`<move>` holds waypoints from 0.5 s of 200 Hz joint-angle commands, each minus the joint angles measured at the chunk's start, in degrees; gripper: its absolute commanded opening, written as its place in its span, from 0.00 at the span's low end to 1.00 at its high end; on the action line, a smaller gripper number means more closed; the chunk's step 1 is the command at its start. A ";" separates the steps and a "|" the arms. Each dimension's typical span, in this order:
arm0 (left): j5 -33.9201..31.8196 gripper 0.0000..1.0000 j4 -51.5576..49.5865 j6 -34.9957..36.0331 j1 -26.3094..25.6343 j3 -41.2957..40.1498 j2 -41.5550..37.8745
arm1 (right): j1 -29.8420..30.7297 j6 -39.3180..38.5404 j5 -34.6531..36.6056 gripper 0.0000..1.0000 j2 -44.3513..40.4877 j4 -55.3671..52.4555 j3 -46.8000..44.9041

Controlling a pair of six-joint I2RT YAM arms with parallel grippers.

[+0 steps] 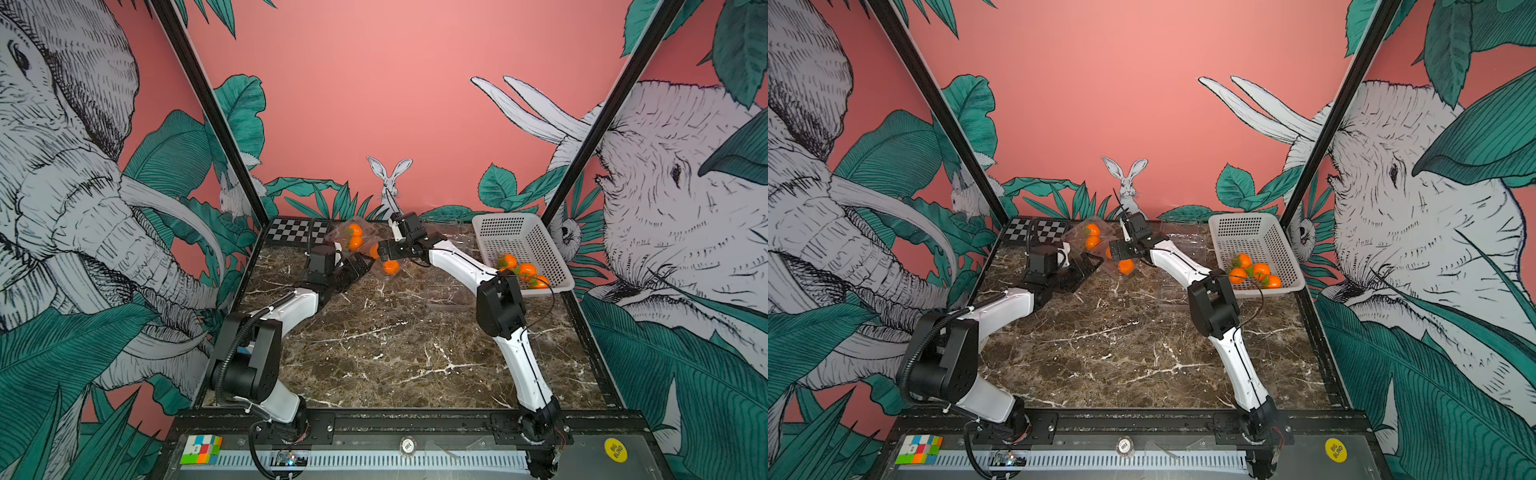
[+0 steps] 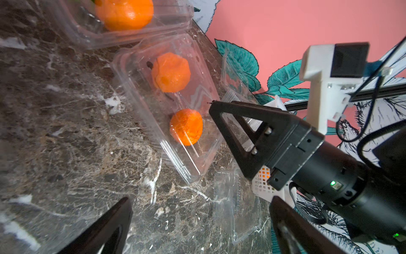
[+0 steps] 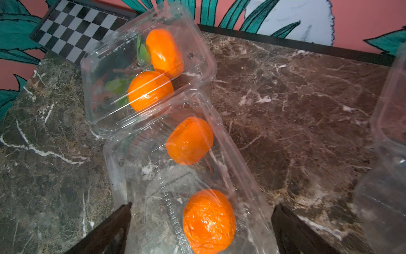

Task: Take oranges out of containers
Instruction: Adjust the packing box at the center of the board.

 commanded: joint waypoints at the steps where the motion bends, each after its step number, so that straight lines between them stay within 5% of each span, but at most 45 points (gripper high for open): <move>1: 1.30 0.99 2.32 -0.33 1.49 -2.03 -0.79 | 1.04 -1.83 -0.08 0.98 2.21 -3.38 4.27; 37: 1.04 0.99 1.80 0.81 3.15 -4.20 -1.97 | 3.72 -1.34 -1.04 0.99 -0.77 -0.78 0.02; 100: 1.79 0.99 1.36 1.51 9.35 -9.48 -5.74 | 10.25 3.68 -3.97 0.98 -15.88 10.38 -21.46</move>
